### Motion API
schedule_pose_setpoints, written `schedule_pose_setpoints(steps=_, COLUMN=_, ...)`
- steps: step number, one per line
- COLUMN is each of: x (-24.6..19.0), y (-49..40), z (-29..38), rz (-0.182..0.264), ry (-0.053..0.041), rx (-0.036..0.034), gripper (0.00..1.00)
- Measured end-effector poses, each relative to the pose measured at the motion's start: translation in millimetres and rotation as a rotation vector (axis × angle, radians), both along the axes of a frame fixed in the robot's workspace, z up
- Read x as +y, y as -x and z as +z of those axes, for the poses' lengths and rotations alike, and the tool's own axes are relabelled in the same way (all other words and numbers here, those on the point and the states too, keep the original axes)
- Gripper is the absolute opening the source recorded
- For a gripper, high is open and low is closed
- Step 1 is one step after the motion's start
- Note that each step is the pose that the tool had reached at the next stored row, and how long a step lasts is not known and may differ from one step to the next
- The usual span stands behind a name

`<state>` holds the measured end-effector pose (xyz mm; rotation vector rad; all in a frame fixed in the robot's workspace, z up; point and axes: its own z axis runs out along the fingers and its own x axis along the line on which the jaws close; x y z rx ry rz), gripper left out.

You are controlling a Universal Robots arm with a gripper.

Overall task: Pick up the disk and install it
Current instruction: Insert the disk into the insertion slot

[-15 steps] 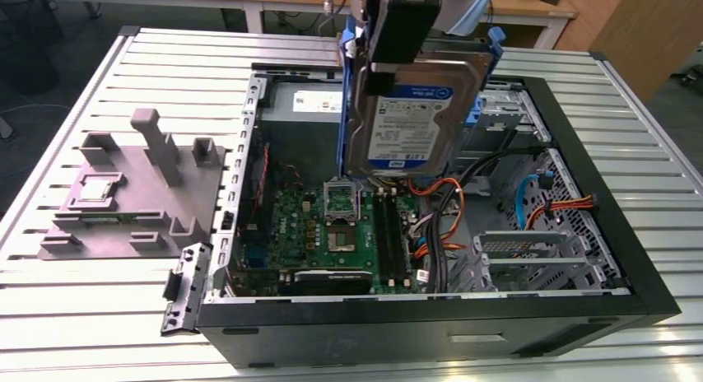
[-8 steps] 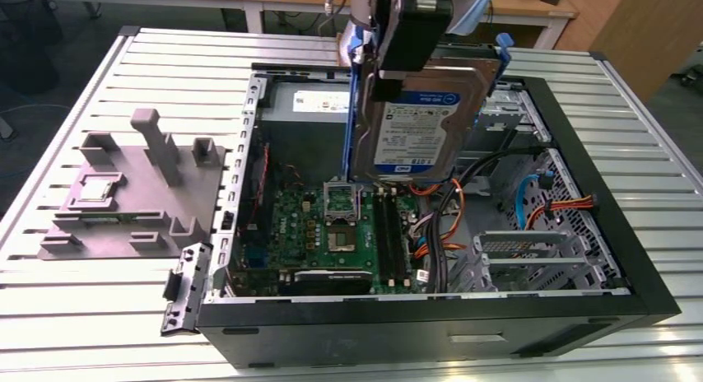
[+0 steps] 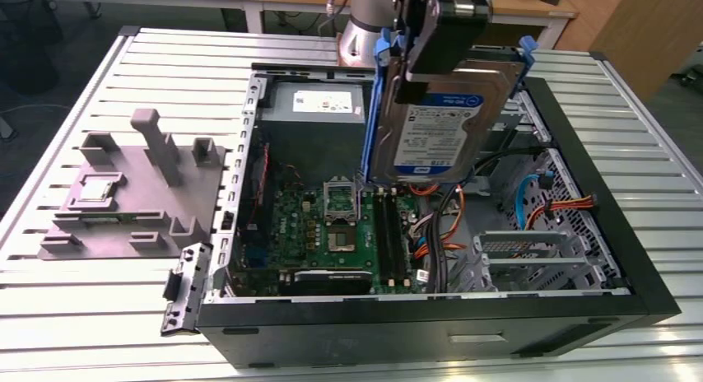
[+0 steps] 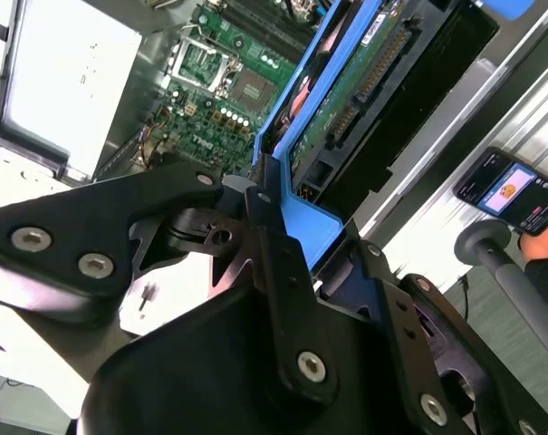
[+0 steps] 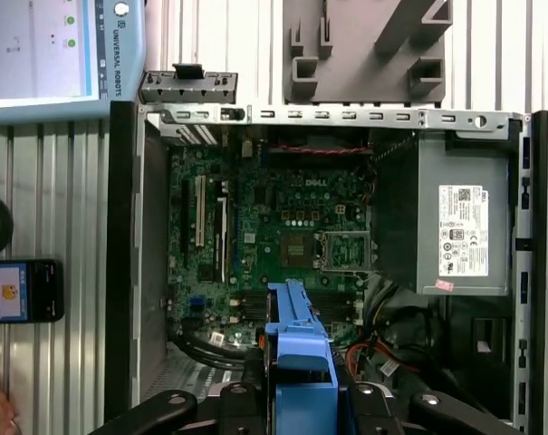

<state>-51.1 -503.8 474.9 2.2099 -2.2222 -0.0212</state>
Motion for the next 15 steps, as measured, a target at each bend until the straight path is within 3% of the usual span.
schedule_pose_setpoints(steps=15, x=0.0, y=-2.0, z=-0.8, rz=0.000, ry=0.0000, rx=0.0000, gripper=0.36)
